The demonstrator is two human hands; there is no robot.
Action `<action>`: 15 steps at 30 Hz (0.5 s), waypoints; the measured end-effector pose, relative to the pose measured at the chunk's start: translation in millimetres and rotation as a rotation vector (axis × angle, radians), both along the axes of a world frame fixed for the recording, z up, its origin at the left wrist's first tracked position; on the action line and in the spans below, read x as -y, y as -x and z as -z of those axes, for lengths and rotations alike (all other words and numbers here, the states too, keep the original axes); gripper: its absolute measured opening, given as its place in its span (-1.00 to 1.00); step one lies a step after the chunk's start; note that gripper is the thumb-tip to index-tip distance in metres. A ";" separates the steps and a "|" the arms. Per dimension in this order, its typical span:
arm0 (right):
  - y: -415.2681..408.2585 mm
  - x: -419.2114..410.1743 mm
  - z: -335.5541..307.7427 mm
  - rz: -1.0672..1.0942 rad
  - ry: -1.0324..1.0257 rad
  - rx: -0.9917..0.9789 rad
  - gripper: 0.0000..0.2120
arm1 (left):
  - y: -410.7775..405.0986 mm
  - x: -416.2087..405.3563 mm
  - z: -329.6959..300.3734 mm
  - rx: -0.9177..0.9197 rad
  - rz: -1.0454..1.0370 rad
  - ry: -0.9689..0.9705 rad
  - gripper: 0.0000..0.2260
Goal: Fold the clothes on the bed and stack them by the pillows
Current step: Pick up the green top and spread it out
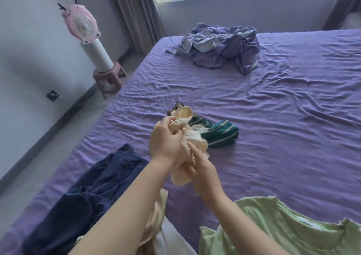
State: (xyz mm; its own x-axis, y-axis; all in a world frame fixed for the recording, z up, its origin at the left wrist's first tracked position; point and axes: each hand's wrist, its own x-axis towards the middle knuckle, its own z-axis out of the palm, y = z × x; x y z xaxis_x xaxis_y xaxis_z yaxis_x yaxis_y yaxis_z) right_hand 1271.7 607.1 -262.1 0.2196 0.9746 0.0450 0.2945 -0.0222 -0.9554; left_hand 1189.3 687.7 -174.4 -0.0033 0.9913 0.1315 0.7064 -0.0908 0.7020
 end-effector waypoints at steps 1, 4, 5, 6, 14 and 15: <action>10.1 1.1 1.7 -0.005 0.021 -0.051 -0.43 | 10.7 1.0 2.9 -0.041 -0.023 0.003 -0.76; 39.3 10.2 21.3 -0.078 0.126 -0.182 -0.50 | 37.5 9.5 29.0 -0.192 -0.019 0.089 -0.62; 47.0 15.2 30.5 -0.132 0.191 -0.200 -0.50 | 44.5 13.6 42.0 -0.247 0.007 0.163 -0.56; 52.5 21.4 40.1 -0.191 0.257 -0.252 -0.48 | 50.1 19.0 55.7 -0.300 0.043 0.251 -0.52; -1.5 89.1 91.0 -0.084 0.415 0.019 -0.55 | 40.8 98.0 134.8 -0.488 0.226 0.312 -0.63; -16.2 100.0 88.5 -0.045 0.428 0.034 -0.56 | 32.0 107.1 137.9 -0.478 0.245 0.292 -0.63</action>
State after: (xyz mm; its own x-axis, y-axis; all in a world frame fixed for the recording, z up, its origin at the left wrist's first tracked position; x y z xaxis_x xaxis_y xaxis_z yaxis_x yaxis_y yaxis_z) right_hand 1287.9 507.1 -350.6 0.1823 0.9154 -0.3590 0.3353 -0.4011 -0.8525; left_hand 1157.4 580.6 -312.2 0.2219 0.9510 -0.2153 0.9322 -0.1421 0.3329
